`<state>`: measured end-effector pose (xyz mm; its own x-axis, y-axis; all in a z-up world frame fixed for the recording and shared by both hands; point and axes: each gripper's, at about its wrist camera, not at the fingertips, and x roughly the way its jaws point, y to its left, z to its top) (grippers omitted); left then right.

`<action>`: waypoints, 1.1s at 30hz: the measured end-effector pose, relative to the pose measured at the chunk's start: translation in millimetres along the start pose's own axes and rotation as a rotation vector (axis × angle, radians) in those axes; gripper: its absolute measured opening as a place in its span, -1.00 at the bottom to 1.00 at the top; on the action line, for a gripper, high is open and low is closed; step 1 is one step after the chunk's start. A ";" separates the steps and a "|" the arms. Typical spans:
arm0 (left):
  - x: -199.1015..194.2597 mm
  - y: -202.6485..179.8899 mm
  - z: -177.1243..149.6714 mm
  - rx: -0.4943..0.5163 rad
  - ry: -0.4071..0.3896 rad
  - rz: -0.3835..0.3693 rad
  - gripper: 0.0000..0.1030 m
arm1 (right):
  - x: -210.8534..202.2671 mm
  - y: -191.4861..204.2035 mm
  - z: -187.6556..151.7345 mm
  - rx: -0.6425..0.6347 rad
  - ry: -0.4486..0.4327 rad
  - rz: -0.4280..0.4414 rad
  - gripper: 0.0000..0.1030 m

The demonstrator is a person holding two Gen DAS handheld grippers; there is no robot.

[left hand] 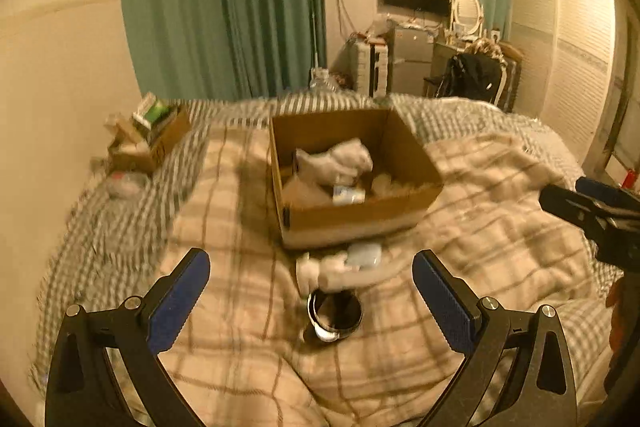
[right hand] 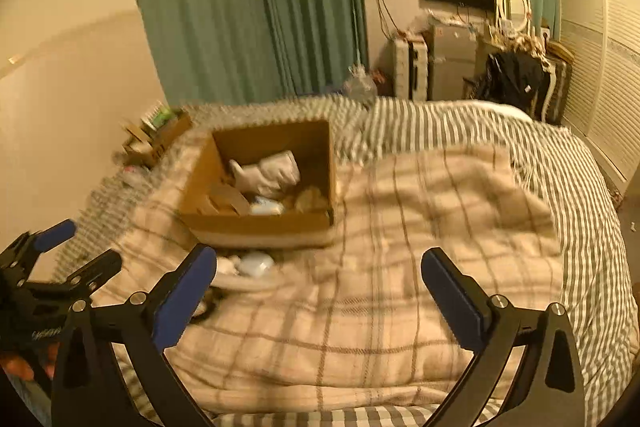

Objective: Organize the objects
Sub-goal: 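Grasp the black cup-shaped cap with the left tool while the right tool grasps the white tube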

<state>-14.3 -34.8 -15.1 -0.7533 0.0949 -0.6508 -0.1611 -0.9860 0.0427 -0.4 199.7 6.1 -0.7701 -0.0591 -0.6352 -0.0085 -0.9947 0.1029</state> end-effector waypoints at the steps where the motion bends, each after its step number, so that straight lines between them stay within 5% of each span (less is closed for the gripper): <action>1: 8.2 0.5 -6.4 -0.010 0.020 -0.009 1.00 | 8.6 2.3 -3.8 -0.008 0.008 -0.020 0.99; 12: 96.5 -11.8 -65.5 -0.011 0.269 -0.029 1.00 | 74.4 17.4 -36.8 -0.051 0.149 -0.078 0.99; 15: 111.2 -10.0 -70.4 -0.032 0.307 -0.066 0.88 | 84.1 19.5 -39.8 -0.048 0.172 -0.078 0.99; 18: 123.9 -10.5 -73.7 -0.041 0.344 -0.092 0.53 | 90.3 21.8 -42.2 -0.053 0.189 -0.077 0.99; 19: 124.6 -10.2 -74.0 -0.047 0.343 -0.108 0.30 | 91.8 22.1 -42.9 -0.054 0.195 -0.077 0.99; 23: 116.1 -7.5 -73.8 -0.057 0.318 -0.134 0.14 | 91.4 23.3 -43.9 -0.059 0.196 -0.072 0.99; 24: 114.5 -5.7 -72.3 -0.058 0.315 -0.135 -0.47 | 89.9 24.5 -43.2 -0.063 0.191 -0.071 0.99; 33: 89.8 13.3 -55.9 -0.103 0.233 -0.159 -0.47 | 92.2 51.8 -41.9 -0.170 0.187 -0.041 0.99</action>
<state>-48.4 -47.1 -115.3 -0.5552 0.2268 -0.8002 -0.1904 -0.9712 -0.1431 -45.2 139.2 -79.2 -0.6397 -0.0169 -0.7685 0.0820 -0.9956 -0.0464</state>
